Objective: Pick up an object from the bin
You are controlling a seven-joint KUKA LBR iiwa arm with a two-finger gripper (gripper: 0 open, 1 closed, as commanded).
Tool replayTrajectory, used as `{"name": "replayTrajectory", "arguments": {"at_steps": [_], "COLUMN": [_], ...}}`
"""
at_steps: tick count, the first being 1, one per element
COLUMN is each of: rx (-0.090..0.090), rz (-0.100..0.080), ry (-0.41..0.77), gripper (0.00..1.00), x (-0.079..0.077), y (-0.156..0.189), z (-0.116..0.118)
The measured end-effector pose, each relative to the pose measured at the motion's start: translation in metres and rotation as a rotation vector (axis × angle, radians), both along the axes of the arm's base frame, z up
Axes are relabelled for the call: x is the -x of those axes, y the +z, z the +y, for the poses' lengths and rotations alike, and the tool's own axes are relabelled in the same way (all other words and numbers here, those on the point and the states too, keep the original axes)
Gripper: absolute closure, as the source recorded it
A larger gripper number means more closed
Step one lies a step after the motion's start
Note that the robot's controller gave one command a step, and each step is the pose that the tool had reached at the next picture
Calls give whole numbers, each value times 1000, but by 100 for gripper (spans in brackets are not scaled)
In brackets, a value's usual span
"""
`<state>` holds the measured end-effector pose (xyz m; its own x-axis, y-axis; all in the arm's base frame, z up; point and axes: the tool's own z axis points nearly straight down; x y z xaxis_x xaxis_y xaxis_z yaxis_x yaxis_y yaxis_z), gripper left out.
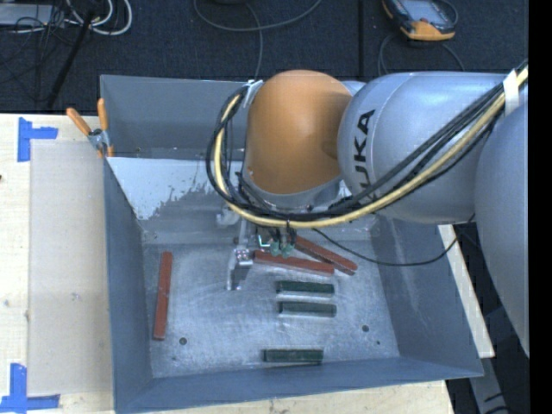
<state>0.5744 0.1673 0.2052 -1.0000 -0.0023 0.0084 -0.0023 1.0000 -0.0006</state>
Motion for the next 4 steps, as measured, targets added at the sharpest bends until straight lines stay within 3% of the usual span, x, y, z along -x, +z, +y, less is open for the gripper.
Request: {"name": "replayTrajectory", "arguments": {"at_steps": [1, 2, 3, 4], "rx": [-1, -2, 0, -5], "rz": [-7, -11, -4, -21], "ry": [-3, 15, 126, 127], "gripper": [0, 0, 0, 100], "x": [-2, -9, -31, -26], "y": [5, -40, -52, -127], "z": [-1, -48, -72, -101]}}
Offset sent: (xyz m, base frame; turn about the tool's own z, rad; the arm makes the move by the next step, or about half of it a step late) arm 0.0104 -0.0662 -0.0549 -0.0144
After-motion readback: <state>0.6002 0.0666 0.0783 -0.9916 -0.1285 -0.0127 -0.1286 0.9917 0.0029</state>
